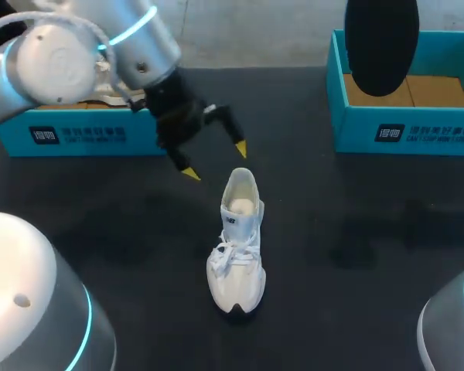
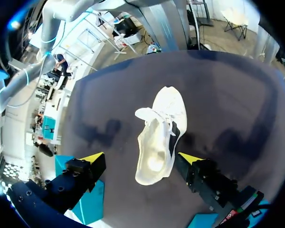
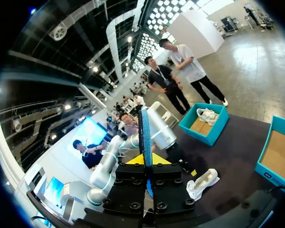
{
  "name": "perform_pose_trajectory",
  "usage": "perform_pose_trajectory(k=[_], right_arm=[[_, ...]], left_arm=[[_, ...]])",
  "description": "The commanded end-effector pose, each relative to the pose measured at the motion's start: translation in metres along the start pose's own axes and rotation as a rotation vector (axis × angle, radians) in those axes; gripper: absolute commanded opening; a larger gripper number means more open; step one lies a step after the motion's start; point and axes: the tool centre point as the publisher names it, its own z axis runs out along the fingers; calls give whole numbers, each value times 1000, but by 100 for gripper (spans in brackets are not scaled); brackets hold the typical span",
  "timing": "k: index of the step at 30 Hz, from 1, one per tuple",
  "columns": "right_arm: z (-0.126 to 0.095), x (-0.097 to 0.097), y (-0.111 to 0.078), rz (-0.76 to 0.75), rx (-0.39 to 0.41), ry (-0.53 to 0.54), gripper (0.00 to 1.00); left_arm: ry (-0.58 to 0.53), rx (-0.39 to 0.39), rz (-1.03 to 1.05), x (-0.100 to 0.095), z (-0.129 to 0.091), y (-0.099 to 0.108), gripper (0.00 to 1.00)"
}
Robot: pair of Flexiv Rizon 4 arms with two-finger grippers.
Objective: Take the shoe out of the shoebox, open the shoe tongue, remove and reinsert the insole, then place the shoe into the shoebox
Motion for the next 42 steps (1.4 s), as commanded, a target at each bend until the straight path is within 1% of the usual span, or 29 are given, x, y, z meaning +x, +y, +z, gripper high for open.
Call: perform_pose_trajectory(k=[1, 6, 7, 8, 9, 10, 28, 29, 30, 31, 32, 33, 34, 35, 36, 37, 38, 39, 42], right_arm=[[1, 0, 2, 2, 3, -3, 0], [1, 0, 2, 2, 3, -3, 0], [1, 0, 2, 2, 3, -3, 0], [1, 0, 2, 2, 3, -3, 0], [1, 0, 2, 2, 3, -3, 0], [1, 0, 2, 2, 3, -3, 0], [1, 0, 2, 2, 3, -3, 0], [1, 0, 2, 2, 3, -3, 0], [1, 0, 2, 2, 3, -3, 0], [1, 0, 2, 2, 3, -3, 0], [1, 0, 2, 2, 3, -3, 0], [1, 0, 2, 2, 3, -3, 0], [1, 0, 2, 2, 3, -3, 0], [1, 0, 2, 2, 3, -3, 0], [1, 0, 2, 2, 3, -3, 0], [1, 0, 2, 2, 3, -3, 0], [1, 0, 2, 2, 3, -3, 0], [1, 0, 2, 2, 3, -3, 0], [1, 0, 2, 2, 3, -3, 0]], left_arm=[[-399, -28, 32, 28, -13, -12, 100], [-472, -39, 71, 32, -21, -15, 100], [-493, -29, 62, 33, -23, -15, 100], [-488, -27, 69, 32, -24, -14, 100], [-509, -36, 57, 31, -26, -13, 100], [-504, -24, 45, 29, -29, -12, 100], [-504, -24, 45, 29, -29, -12, 100], [-503, -44, 72, 29, -32, -13, 100], [-524, -88, 93, 27, -35, -12, 100], [-549, -85, 151, 25, -38, -13, 100], [-557, -129, 143, 24, -39, -11, 100], [-574, -141, 203, 22, -41, -12, 100], [-593, -148, 203, 22, -42, -13, 100], [-607, -174, 238, 21, -44, -13, 100], [-626, -155, 266, 21, -45, -14, 100], [-634, -183, 269, 21, -47, -14, 100], [-662, -173, 312, 22, -49, -16, 100], [-683, -185, 315, 23, -52, -17, 100], [-756, -182, 379, 29, -61, -17, 100]])
